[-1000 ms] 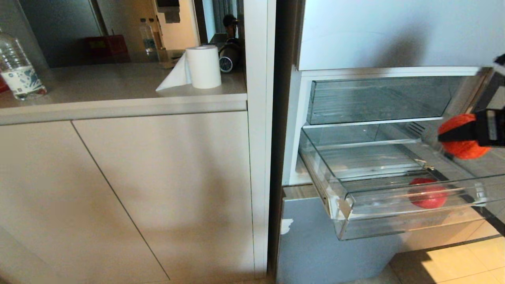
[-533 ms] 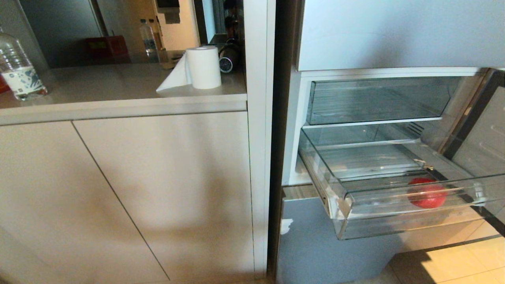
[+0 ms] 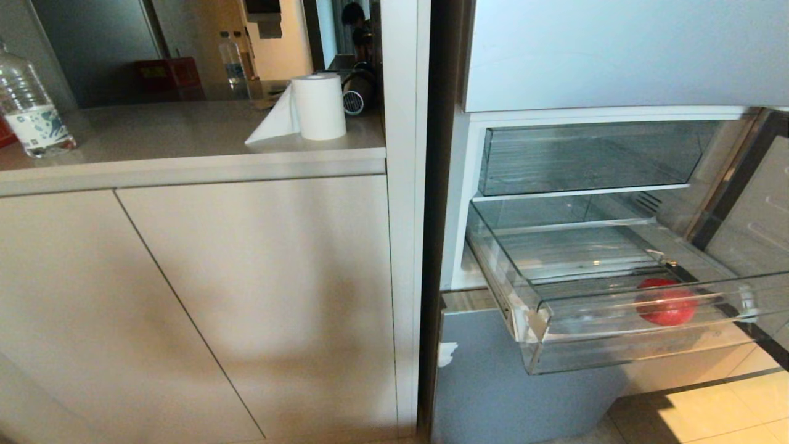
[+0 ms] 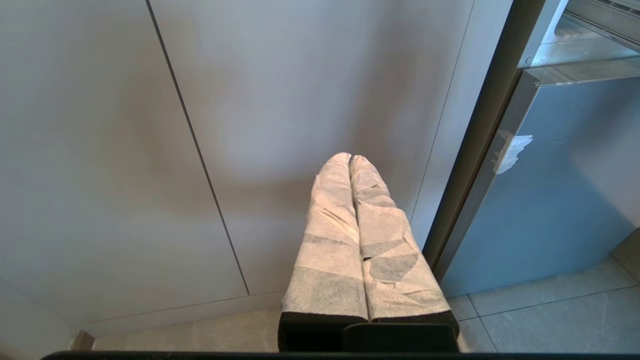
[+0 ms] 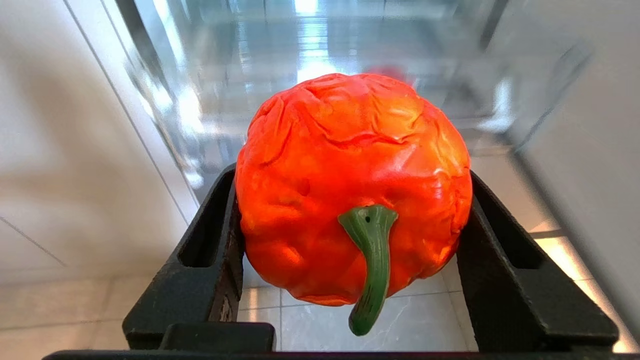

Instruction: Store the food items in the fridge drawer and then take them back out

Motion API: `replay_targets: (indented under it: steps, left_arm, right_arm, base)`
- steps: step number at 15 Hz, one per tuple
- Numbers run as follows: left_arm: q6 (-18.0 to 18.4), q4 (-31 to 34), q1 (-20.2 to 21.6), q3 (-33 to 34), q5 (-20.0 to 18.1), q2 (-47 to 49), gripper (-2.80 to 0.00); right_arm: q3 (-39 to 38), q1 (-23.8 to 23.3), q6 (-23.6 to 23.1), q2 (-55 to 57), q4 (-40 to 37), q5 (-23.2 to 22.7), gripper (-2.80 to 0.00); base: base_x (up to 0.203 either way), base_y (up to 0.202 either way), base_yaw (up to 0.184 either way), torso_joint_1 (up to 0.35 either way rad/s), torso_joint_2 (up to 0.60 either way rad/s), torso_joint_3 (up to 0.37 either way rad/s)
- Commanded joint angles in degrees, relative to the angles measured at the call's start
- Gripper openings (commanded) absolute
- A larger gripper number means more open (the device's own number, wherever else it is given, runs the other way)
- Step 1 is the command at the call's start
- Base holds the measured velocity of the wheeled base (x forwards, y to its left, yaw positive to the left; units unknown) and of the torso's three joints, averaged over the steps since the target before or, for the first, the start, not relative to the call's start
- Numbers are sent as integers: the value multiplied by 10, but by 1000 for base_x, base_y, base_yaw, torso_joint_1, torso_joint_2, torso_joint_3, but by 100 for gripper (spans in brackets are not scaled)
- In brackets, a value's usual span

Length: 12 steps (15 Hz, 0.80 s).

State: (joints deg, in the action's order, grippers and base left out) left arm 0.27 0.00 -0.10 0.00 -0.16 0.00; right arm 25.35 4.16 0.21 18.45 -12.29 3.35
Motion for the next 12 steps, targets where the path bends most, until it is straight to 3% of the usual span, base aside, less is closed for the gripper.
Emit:
replay_targets:
  steps: [1, 3, 8, 10, 12]
  left_arm:
    - [0, 0, 0, 1, 0, 0, -280]
    - [0, 0, 0, 1, 0, 1, -280]
    - [-1, -1, 0, 1, 0, 0, -280]
    - [-1, -1, 0, 1, 0, 0, -280]
    - [-1, -1, 0, 1, 0, 0, -280]
  right_arm:
    - [-170, 5, -6, -22, 160, 3, -280]
    - [-249, -6, -9, -33, 212, 2, -280]
    - [-254, -44, -58, -186, 150, -25, -280]
    - [-254, -47, -24, -186, 120, -31, -280]
    - [-254, -47, -21, -185, 117, -26, -280]
  base:
    - [0, 0, 0, 0, 0, 0]
    - [0, 0, 0, 0, 0, 0]
    - [0, 0, 0, 0, 0, 0]
    - [0, 0, 0, 0, 0, 0]
    - [0, 0, 0, 0, 0, 0]
